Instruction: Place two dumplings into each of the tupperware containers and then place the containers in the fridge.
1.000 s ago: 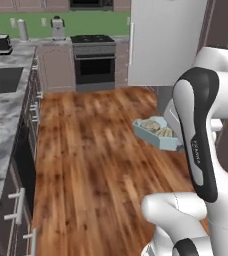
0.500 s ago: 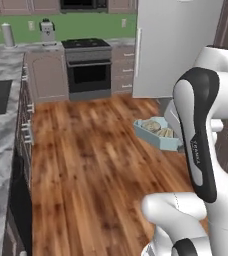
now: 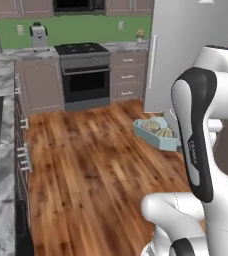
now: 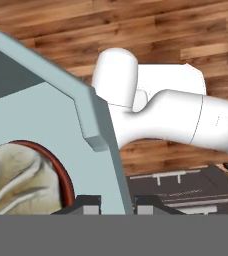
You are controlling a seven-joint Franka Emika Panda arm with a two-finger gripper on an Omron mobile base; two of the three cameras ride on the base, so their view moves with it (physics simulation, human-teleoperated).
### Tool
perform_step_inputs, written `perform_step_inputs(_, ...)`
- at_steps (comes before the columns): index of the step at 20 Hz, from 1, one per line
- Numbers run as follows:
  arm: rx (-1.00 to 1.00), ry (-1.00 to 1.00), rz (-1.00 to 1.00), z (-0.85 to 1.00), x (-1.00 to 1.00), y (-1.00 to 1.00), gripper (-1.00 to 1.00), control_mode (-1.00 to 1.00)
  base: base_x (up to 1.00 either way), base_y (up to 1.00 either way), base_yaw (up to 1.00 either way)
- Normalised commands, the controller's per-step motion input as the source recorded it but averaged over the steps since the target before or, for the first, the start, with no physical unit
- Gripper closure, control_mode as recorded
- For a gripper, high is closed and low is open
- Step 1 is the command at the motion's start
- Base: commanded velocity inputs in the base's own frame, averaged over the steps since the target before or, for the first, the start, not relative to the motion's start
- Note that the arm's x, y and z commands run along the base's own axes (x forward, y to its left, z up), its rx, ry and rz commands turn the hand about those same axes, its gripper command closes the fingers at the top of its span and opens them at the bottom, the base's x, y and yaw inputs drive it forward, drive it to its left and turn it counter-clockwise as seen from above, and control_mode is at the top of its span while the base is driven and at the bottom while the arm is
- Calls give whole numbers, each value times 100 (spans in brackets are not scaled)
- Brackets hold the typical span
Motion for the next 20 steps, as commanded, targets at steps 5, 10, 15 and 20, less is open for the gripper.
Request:
perform_step_inputs(5, 0, 0, 0, 0, 0, 0, 100, 100, 100, 1, -10)
perform_step_inputs(10, 0, 0, 0, 0, 0, 0, 100, 100, 100, 21, -11)
perform_step_inputs(15, 0, 0, 0, 0, 0, 0, 100, 100, 100, 30, -11)
perform_step_inputs(20, 0, 0, 0, 0, 0, 0, 100, 100, 100, 42, -17)
